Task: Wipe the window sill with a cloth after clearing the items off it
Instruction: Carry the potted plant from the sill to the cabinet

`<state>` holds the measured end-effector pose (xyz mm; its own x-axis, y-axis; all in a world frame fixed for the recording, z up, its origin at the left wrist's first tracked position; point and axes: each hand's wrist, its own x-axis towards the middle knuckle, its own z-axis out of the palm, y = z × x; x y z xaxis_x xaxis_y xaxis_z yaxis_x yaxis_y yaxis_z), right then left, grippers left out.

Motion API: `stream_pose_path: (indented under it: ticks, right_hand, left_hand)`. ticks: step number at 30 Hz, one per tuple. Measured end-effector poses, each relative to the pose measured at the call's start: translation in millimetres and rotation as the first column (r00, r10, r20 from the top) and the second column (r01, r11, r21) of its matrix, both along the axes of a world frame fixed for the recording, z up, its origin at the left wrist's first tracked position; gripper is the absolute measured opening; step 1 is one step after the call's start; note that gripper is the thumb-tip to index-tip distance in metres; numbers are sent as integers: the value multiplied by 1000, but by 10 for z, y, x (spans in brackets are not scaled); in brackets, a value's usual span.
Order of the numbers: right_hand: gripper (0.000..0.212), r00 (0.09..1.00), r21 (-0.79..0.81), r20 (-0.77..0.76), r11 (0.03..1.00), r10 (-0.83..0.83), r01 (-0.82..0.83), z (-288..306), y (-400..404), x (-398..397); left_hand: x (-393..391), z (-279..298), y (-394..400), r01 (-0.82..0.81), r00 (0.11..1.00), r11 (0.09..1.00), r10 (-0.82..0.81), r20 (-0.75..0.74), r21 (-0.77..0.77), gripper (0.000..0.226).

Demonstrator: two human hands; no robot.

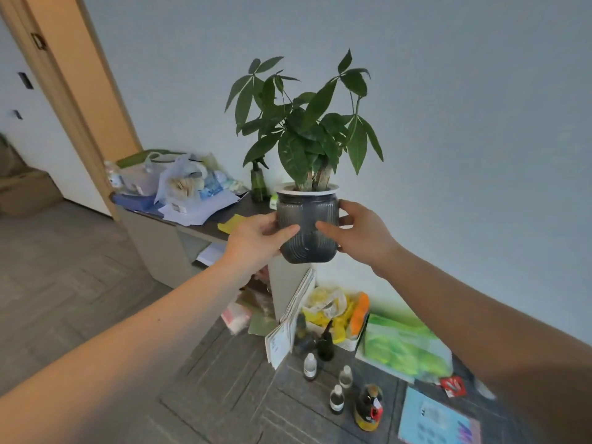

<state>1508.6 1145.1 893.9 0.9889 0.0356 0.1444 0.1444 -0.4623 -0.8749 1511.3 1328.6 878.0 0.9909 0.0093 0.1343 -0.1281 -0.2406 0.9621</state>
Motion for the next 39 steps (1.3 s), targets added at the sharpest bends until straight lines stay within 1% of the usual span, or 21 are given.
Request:
stream_pose_path:
  ticks: [5,9,14,17,20,21,25,28,32,36,39]
  right_hand:
    - [44,998,-34,-10,997,-67,66,-29,654,935]
    - [45,994,-58,-9,992,-109,108,-88,1043,1603]
    - [36,990,-61,-58,990,-132,129,-280,1364,2433]
    - [36,990,-87,-73,990,-119,113,-459,1544,3051]
    - [36,994,-117,-68,990,-86,78,-646,1731,3726]
    - [37,994,-115,-78,991,-79,70,-707,1797,3954]
    - [42,991,-124,-127,992,-43,27,-911,2095,4704]
    - [39,987,-131,-160,991,-32,11,-987,2268,5108]
    - [38,983,-165,-180,986,-39,9,-1061,2473,5550]
    - [36,976,-179,-194,982,-102,67,-1229,2713,5942]
    - [36,959,-213,-214,967,-183,137,-1421,2854,6167]
  left_hand:
    - [1029,-42,685,49,999,996,-50,19,70,15]
    - [1781,-133,1043,78,997,995,-78,4,56,22]
    - [2661,-346,1356,121,992,988,-118,-37,101,21]
    - [3234,-498,1546,102,993,986,-93,-71,132,24]
    - [3808,-631,1747,63,994,984,-47,-102,168,14]
    - [4011,-665,1808,55,993,981,-34,-114,187,15]
    - [4738,-819,2082,24,988,967,16,-155,252,37]
    - [5158,-941,2279,34,979,968,18,-205,248,36]
    - [5614,-1071,2492,48,973,970,8,-230,238,43]
    - [6131,-1279,2716,111,961,962,-40,-275,249,31]
    - [6480,-1490,2846,185,957,947,-112,-266,263,20]
